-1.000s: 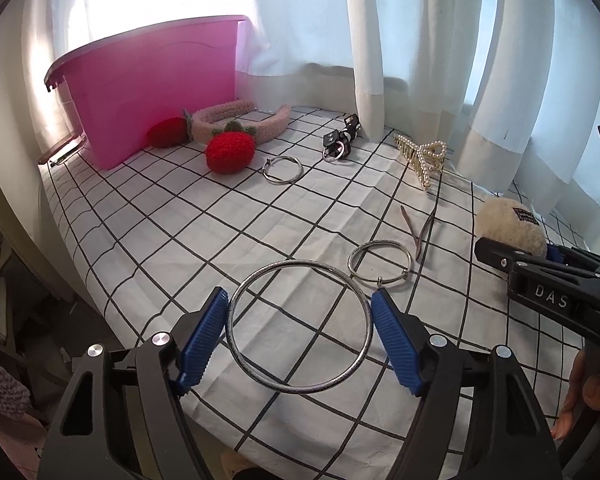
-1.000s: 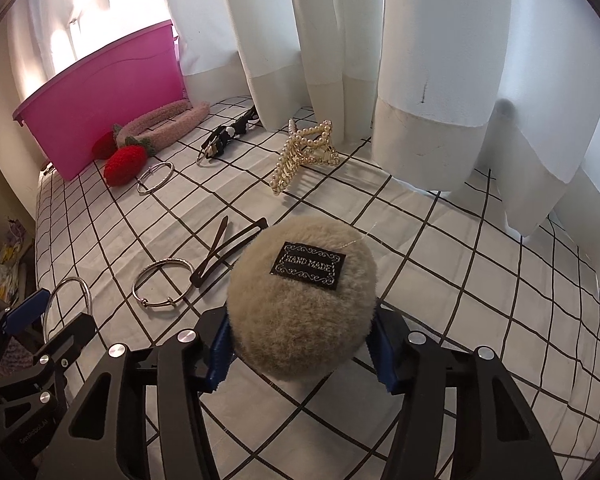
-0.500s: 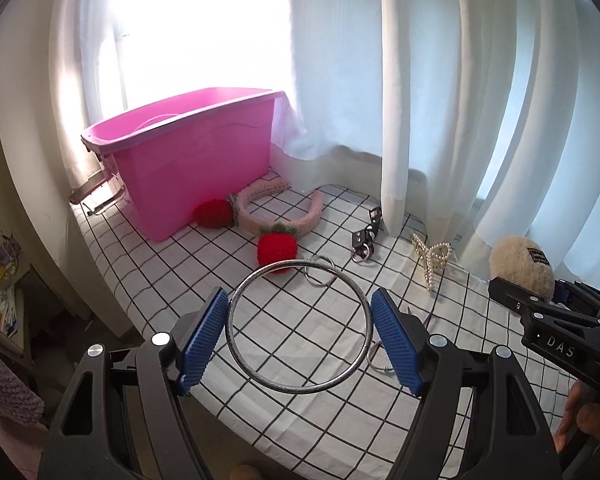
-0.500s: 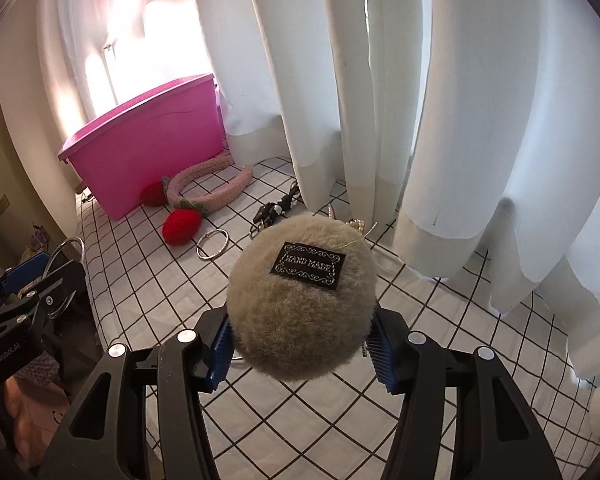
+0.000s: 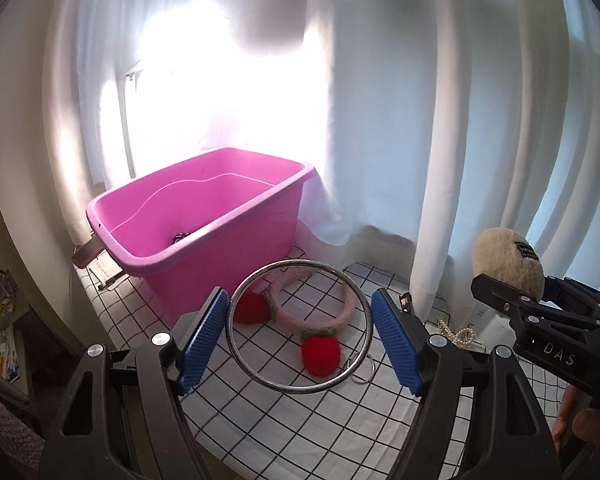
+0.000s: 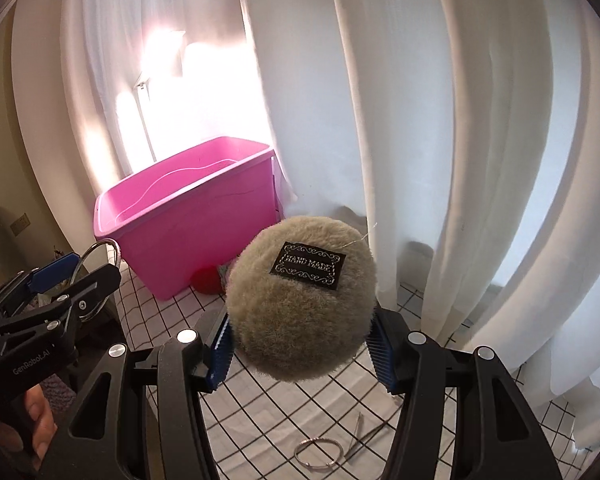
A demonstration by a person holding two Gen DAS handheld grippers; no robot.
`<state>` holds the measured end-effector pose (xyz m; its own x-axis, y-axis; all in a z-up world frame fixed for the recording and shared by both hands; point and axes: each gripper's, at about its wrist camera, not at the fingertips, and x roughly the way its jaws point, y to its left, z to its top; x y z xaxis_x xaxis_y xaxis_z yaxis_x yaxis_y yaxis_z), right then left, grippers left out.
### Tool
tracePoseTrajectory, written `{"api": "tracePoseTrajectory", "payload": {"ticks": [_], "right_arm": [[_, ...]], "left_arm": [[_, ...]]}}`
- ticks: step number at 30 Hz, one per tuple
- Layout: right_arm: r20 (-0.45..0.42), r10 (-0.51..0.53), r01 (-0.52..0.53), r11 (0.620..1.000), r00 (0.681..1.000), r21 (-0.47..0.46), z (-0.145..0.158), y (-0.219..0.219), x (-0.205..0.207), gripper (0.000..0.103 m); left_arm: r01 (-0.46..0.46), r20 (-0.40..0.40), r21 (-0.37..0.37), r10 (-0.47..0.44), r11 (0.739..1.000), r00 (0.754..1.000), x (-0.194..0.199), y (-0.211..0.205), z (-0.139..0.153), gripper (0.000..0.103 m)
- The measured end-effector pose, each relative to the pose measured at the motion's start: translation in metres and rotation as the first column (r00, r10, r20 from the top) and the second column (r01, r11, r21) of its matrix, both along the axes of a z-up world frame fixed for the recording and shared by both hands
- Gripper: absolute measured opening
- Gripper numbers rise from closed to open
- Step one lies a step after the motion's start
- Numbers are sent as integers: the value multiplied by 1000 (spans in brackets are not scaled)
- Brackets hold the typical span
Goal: Organize jewelry
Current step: 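Carry the metal ring and beige ball with both tools over the tub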
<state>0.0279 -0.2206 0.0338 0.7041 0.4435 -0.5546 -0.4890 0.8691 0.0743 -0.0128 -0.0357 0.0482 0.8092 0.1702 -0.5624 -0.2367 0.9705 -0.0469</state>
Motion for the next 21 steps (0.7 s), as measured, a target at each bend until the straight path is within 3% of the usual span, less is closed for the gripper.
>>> {"api": "tracePoseTrajectory", "payload": {"ticks": [6, 12, 21], "right_arm": [[25, 35, -36, 999, 999, 31, 29, 76, 40, 54], [46, 98, -99, 995, 994, 19, 51, 159, 82, 55], [-68, 181, -184, 983, 981, -29, 37, 254, 146, 54]], "left_arm": [[1, 32, 30, -2, 1000, 999, 36, 63, 22, 71], [-35, 18, 9, 35, 999, 999, 72, 131, 31, 71], [-90, -80, -45, 86, 995, 993, 121, 205, 8, 71]]}}
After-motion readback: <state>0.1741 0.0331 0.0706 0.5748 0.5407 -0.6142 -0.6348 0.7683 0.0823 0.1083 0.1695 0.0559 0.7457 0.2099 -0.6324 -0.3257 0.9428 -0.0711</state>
